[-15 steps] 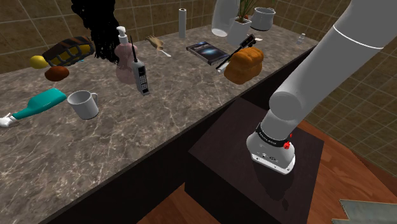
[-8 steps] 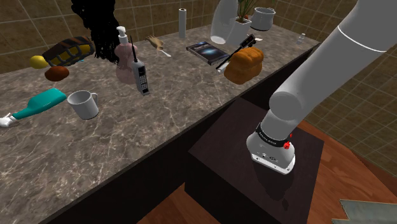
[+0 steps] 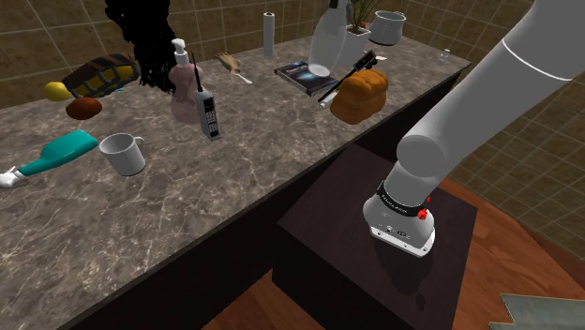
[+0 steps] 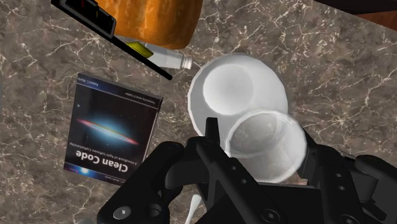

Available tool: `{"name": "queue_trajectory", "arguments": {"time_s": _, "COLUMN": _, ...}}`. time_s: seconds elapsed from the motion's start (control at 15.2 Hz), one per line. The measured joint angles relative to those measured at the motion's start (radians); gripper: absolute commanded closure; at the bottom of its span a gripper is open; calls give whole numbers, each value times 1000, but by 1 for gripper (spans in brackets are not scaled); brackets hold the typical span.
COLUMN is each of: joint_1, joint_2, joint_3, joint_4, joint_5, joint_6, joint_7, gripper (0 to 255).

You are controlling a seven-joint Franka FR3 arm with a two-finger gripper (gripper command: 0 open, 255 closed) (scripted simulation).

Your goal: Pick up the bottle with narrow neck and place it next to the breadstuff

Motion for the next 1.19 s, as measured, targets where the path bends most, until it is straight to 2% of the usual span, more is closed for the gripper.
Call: {"name": "queue_trajectory", "arguments": {"time_s": 1.19, "joint_1": -4, "joint_2": -24, "joint_3": -4, "joint_4": -269, "joint_5": -8, "joint_6": 245, "joint_7": 8, "gripper": 255}}
